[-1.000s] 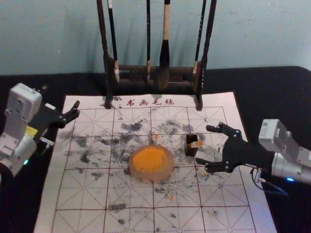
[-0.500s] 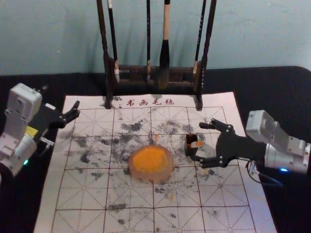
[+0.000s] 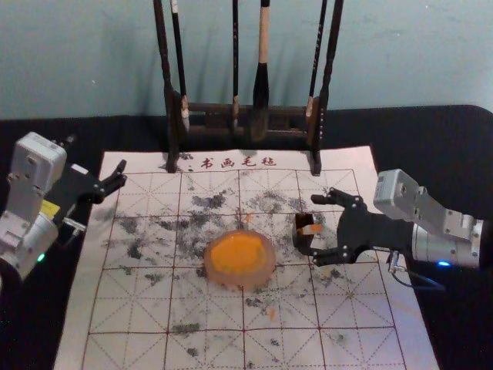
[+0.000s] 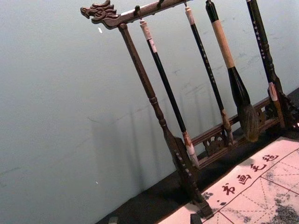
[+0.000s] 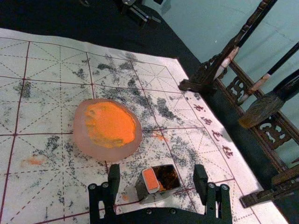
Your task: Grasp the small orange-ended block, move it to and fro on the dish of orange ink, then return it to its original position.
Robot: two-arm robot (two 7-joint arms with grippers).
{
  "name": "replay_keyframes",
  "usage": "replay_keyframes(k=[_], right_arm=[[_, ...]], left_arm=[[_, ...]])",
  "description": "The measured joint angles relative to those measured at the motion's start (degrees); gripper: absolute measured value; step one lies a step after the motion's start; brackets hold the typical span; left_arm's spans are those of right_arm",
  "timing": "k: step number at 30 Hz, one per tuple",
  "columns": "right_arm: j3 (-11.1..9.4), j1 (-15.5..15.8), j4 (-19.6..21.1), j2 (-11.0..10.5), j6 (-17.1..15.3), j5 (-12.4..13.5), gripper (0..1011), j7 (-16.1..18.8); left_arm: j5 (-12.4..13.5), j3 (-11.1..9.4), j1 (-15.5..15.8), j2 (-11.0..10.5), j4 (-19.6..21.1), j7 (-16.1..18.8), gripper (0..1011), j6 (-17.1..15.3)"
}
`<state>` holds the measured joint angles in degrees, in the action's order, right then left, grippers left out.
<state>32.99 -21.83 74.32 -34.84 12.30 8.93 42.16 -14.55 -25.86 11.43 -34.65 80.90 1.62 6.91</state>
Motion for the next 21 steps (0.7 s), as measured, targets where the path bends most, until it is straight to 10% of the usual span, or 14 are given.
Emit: replay_keyframes(k=[8,21], right_arm=[[-0.1,0.0,-0.2,0.3,0.2,-0.3,1002,-0.5],[-0.7,-0.3,-8.9,2.5,11.5,5.1,1002,5.5]], left_arm=[[0.0,0.0,0.0,0.0,0.0,0.0,1001,0.0],[0.0,0.0,0.0,0.0,0.0,0.0,1001,0.0]])
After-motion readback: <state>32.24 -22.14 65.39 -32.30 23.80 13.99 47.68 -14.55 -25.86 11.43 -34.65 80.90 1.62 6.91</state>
